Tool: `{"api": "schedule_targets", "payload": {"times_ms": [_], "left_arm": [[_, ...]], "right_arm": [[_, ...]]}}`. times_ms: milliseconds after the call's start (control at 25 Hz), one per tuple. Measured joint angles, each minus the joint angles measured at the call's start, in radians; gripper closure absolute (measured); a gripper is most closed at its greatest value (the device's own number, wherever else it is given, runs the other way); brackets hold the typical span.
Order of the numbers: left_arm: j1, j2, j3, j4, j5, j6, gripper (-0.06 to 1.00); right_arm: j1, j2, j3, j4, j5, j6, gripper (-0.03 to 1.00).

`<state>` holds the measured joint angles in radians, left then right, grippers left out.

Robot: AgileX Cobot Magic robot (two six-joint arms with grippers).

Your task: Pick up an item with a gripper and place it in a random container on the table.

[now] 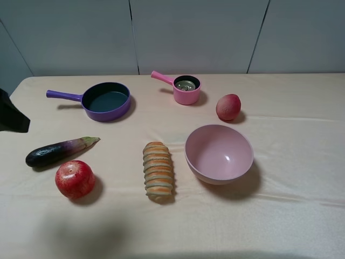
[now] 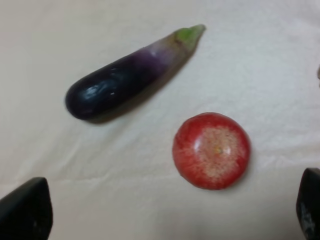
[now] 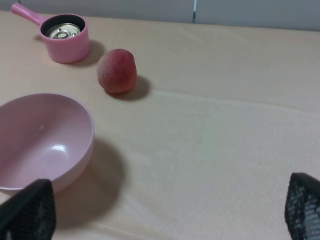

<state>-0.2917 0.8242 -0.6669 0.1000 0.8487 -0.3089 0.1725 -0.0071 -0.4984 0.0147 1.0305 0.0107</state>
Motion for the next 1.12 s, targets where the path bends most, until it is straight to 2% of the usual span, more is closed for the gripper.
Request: {"api": "schedule_targets", "payload": {"times_ms": [240,480,680,1120], "left_arm": [[0.011,-0.170,0.099,0.019,0.012,0.048,-0.05],[0.011,-0.324,0.134,0.075,0.094,0.114,-0.05],[0.011,-0.438,0.147,0.082,0.116,0.124,-0.05],[0.064,-0.609,0.149,0.086,0.161,0.131,-0.05]], "right_arm": [[0.000,0.000,0.000,0.000,0.000,0.000,0.27],[0.000,0.000,0.000,0.000,0.000,0.000,0.27],[0.000,0.000,0.000,0.000,0.000,0.000,0.27],[0.000,0.000,0.000,0.000,0.000,0.000,0.27]]}}
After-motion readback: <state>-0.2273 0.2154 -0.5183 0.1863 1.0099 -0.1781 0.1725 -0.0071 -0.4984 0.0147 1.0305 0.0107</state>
